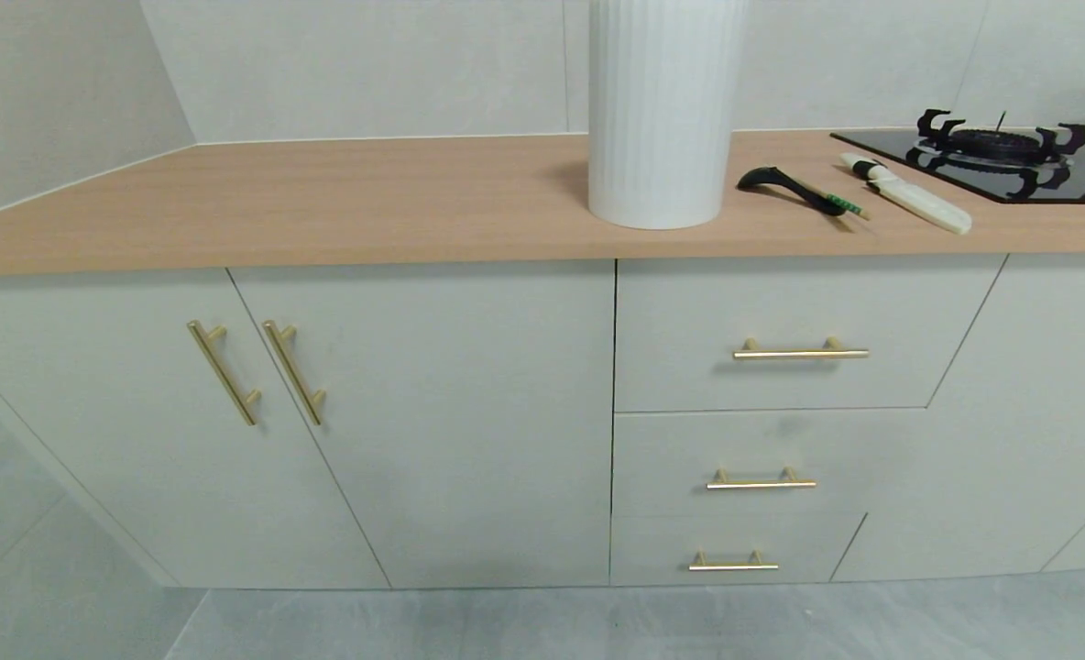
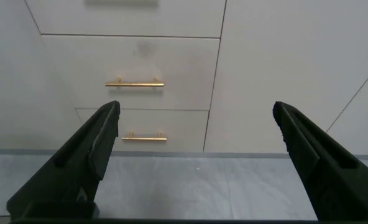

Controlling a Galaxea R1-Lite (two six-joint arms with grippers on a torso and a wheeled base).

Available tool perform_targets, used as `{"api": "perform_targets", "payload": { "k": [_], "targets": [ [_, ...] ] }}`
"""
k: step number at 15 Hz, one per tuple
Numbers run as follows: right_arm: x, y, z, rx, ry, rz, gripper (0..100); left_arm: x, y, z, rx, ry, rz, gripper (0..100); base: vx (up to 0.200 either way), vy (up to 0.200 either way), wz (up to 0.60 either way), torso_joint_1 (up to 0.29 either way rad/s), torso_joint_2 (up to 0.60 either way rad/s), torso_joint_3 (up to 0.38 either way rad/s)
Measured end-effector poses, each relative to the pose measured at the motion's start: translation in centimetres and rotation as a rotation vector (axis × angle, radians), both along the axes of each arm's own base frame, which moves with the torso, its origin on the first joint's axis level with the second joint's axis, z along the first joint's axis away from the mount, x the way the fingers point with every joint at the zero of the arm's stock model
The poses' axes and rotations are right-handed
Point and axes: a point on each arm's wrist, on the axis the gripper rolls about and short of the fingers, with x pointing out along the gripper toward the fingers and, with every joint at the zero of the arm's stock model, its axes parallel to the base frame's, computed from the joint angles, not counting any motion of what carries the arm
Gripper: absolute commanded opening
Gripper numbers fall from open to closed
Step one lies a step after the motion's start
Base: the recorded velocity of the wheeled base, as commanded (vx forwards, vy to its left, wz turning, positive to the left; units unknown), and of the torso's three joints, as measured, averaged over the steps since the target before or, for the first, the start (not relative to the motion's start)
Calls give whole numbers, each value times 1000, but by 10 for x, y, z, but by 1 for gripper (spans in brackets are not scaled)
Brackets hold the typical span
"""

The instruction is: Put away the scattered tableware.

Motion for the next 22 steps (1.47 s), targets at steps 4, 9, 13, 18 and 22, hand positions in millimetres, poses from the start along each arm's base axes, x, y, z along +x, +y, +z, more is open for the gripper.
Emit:
{"api": "perform_targets", "payload": {
  "k": [4,9,13,18,22],
  "targets": [
    [0,0,0,-1,0,0,100,0,0,0,0,0,1,100,0,0,0,0,0,0],
    [0,0,0,-3,1,4,100,0,0,0,0,0,1,100,0,0,0,0,0,0],
    [0,0,0,-12,-2,6,100,0,0,0,0,0,0,100,0,0,0,0,0,0],
    [-7,1,34,8,-84,64,100,0,0,0,0,0,0,100,0,0,0,0,0,0],
    [10,3,67,15,17,176,100,0,0,0,0,-1,0,100,0,0,0,0,0,0]
  ]
}}
